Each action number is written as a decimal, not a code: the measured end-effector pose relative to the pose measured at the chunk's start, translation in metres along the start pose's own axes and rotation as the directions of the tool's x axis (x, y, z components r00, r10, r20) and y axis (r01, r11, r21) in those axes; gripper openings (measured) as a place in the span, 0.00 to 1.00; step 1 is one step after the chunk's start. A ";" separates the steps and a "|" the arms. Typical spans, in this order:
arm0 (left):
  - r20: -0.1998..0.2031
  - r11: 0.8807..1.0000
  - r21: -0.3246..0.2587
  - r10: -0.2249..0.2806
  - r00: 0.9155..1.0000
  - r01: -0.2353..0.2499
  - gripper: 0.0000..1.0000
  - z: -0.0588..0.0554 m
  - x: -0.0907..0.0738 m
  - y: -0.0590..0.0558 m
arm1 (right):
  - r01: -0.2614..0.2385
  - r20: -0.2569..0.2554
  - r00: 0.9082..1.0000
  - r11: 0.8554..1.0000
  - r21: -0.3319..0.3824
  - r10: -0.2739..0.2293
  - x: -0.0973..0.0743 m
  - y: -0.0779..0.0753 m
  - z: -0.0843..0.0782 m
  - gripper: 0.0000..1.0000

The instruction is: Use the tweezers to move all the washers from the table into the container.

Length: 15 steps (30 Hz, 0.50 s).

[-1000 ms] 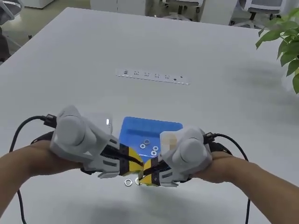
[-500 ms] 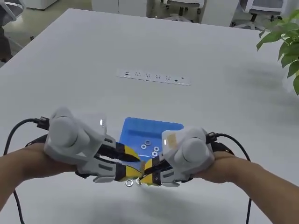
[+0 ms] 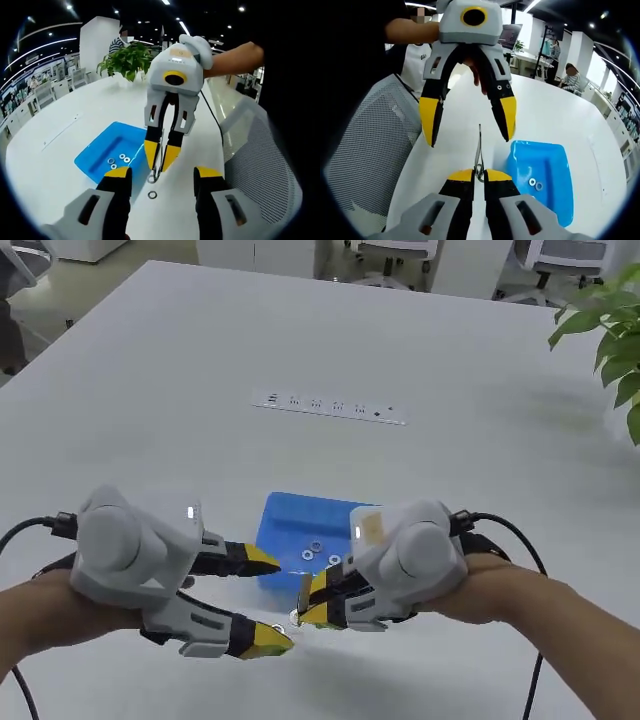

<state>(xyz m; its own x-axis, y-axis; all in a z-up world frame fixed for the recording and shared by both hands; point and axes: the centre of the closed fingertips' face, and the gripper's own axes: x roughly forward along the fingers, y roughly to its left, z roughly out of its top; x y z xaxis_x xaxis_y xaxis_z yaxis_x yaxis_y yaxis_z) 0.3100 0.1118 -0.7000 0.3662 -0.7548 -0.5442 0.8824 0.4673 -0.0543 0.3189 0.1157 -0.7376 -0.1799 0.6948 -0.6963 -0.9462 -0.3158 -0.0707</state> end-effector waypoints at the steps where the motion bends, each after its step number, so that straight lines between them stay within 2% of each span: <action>1: 0.002 1.000 -0.010 0.007 1.000 -0.007 0.60 -0.001 -0.001 0.000 | 0.000 0.003 1.000 1.000 0.000 0.000 -0.001 0.000 0.001 0.07; 6: 0.025 0.997 -0.058 0.048 0.999 -0.047 0.74 -0.004 -0.005 0.005 | 0.001 0.009 1.000 1.000 -0.007 -0.001 -0.007 -0.001 0.008 0.07; 15: 0.067 0.994 -0.084 0.082 0.994 -0.076 0.84 -0.003 -0.013 0.006 | 0.008 0.007 1.000 1.000 -0.026 -0.007 -0.024 -0.008 0.019 0.07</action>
<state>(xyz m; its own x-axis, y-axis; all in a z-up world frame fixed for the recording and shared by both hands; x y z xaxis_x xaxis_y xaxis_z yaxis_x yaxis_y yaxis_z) 0.3099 0.1258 -0.6961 0.4562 -0.7430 -0.4898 0.8240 0.5605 -0.0827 0.3261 0.1137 -0.7071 -0.1747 0.7017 -0.6907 -0.9401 -0.3275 -0.0948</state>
